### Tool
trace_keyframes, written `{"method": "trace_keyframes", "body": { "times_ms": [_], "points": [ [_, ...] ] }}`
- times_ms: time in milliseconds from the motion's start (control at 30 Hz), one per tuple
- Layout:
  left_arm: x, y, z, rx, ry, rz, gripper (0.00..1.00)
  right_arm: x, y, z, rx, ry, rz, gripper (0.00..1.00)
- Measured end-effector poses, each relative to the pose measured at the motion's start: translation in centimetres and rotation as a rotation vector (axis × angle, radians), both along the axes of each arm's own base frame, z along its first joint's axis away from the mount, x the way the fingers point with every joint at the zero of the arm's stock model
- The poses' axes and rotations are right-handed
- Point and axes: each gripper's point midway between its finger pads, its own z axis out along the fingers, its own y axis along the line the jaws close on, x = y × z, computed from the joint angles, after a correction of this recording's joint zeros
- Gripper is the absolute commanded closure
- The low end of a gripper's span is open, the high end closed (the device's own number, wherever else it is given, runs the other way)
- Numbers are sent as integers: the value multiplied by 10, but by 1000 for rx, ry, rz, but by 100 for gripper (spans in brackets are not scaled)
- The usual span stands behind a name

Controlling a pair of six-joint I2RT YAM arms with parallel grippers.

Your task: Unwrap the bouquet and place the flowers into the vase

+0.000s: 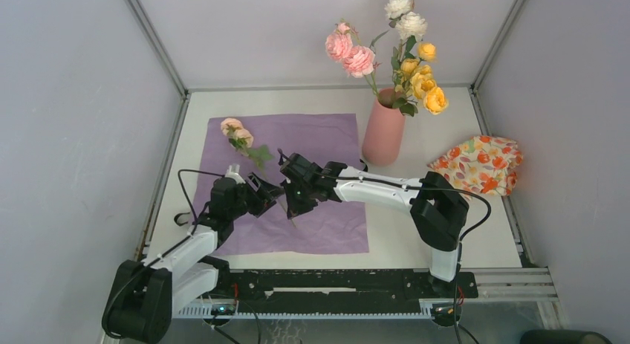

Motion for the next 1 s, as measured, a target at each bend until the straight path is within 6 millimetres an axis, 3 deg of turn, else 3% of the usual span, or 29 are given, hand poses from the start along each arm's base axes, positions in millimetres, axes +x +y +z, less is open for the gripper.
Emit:
{"method": "trace_keyframes", "body": {
  "times_ms": [200, 433, 500, 733, 1000],
  "points": [
    [6, -7, -5, -29, 7, -17, 76, -3, 3, 2, 20, 16, 12, 100],
    [9, -11, -4, -55, 6, -35, 98, -4, 4, 2, 25, 23, 15, 100],
    [9, -13, -2, -64, -1, -43, 100, -5, 4, 2, 25, 24, 16, 100],
    [5, -11, 1, -37, -23, -59, 100, -2, 3, 1, 21, 17, 10, 79],
    [-1, -5, 9, 21, -82, -83, 100, 24, -8, 27, 73, -24, -59, 75]
  ]
}}
